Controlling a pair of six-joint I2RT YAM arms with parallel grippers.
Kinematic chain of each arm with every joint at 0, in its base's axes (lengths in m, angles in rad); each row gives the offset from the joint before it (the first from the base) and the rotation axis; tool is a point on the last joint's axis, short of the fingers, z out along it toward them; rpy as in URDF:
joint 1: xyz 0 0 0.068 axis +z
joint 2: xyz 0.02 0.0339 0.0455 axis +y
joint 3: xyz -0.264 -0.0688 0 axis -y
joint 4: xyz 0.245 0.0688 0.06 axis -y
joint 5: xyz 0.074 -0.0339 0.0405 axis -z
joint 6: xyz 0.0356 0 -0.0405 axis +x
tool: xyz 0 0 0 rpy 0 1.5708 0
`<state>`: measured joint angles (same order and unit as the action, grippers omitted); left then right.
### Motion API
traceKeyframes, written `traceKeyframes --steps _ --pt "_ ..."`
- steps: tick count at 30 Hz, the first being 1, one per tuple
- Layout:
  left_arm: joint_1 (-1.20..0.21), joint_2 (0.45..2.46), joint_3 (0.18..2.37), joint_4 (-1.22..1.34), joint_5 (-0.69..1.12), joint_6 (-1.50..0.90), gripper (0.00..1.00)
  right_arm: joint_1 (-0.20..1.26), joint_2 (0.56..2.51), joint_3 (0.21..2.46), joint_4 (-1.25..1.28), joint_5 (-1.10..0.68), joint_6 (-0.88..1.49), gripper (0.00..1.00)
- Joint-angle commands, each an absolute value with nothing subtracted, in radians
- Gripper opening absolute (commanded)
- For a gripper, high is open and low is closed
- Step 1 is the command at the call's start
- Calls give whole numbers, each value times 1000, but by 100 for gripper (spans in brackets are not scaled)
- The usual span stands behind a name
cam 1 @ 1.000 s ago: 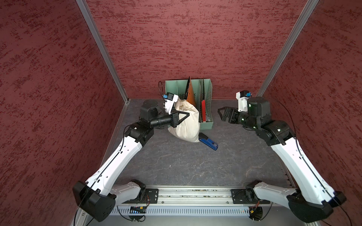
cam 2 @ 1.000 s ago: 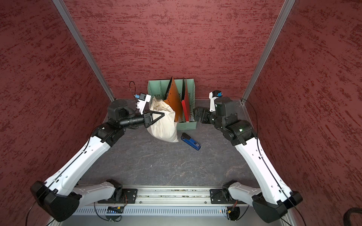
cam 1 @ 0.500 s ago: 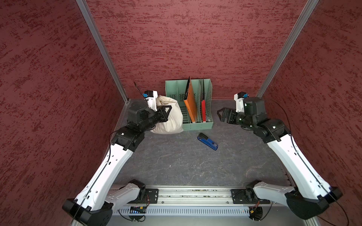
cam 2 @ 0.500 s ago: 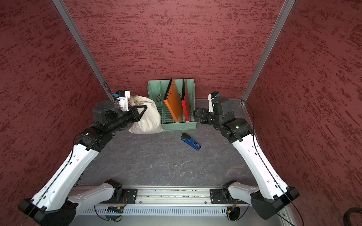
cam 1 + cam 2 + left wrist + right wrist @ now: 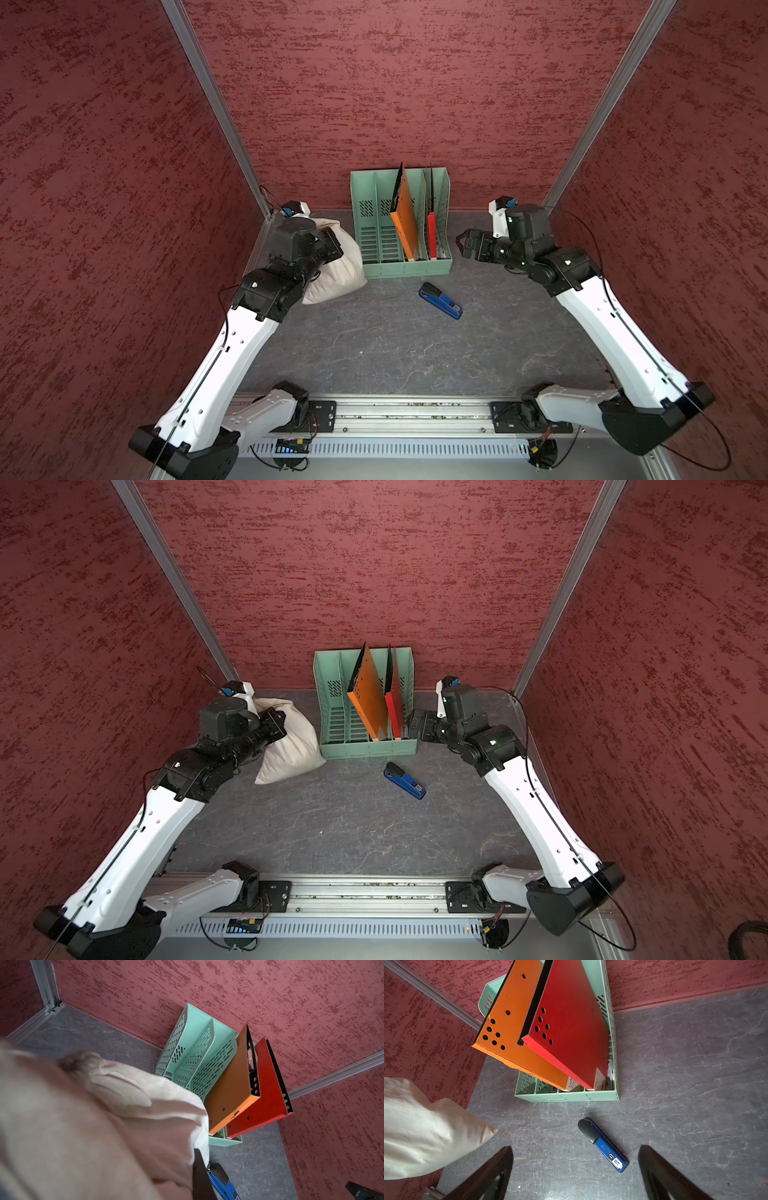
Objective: Close the soil bag
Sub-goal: Place the soil bag at the center of the board.
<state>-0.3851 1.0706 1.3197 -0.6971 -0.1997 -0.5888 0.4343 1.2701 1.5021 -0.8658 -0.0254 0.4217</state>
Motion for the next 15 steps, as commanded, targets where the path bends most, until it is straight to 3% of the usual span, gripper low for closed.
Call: traceKeyframes --steps 1,15 --pt "-377 1080 1348 -642 -263 -593 0 422 1276 1509 -861 -46 405 99" --pt "-274 1134 1304 -570 -286 -551 0 409 1321 1531 -858 -50 353 98"
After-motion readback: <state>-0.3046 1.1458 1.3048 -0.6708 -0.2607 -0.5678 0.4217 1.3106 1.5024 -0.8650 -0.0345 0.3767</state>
